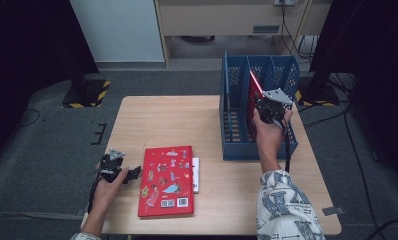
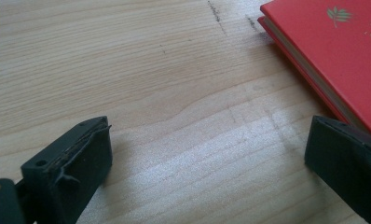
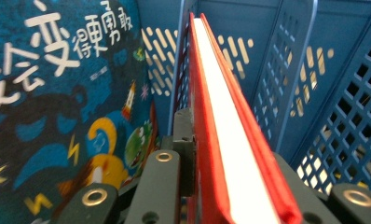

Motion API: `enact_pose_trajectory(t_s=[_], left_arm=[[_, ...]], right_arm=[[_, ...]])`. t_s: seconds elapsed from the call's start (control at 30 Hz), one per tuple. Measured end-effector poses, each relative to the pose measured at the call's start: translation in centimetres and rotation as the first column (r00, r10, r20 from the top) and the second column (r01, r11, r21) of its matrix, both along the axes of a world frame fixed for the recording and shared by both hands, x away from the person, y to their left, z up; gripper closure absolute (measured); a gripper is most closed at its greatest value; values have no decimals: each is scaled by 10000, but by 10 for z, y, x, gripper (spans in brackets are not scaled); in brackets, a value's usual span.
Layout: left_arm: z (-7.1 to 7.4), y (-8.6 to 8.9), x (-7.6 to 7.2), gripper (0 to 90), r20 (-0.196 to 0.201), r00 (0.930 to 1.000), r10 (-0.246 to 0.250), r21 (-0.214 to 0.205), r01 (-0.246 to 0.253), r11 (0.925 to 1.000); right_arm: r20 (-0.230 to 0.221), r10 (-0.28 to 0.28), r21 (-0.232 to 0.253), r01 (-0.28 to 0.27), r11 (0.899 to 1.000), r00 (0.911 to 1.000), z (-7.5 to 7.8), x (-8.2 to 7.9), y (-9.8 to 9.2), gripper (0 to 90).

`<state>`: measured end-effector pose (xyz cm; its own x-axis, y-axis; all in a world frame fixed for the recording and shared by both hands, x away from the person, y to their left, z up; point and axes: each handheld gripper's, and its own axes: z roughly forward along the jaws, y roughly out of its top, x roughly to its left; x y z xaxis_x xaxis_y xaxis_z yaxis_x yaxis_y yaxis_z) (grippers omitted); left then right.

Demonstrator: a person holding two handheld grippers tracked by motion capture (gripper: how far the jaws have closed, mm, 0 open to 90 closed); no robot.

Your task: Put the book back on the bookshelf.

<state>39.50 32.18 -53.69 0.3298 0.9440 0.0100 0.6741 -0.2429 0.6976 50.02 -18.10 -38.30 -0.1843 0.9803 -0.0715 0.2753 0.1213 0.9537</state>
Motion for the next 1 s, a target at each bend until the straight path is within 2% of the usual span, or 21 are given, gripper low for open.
enact_pose_trajectory(t_s=[0.2, 0.4, 0.7, 1.0], left_arm=[[0, -1, -1, 0, 2, 10000, -12, -2, 12, 10000], [0, -1, 0, 0, -6, 10000, -33, 0, 33, 10000], [0, -2, 0, 0, -10, 10000, -52, 9, 52, 10000], [0, -2, 0, 0, -11, 10000, -52, 9, 52, 10000]], right_arm=[[192, -96, 129, 93, 9999, 9998, -1, 20, -2, 797], [228, -355, 262, 349, 9990, 9991, -4, 32, 1, 796], [171, -492, -129, 494, 9987, 9986, -6, 31, 14, 784], [66, -71, -188, 72, 9998, 10000, -6, 19, 13, 688]])
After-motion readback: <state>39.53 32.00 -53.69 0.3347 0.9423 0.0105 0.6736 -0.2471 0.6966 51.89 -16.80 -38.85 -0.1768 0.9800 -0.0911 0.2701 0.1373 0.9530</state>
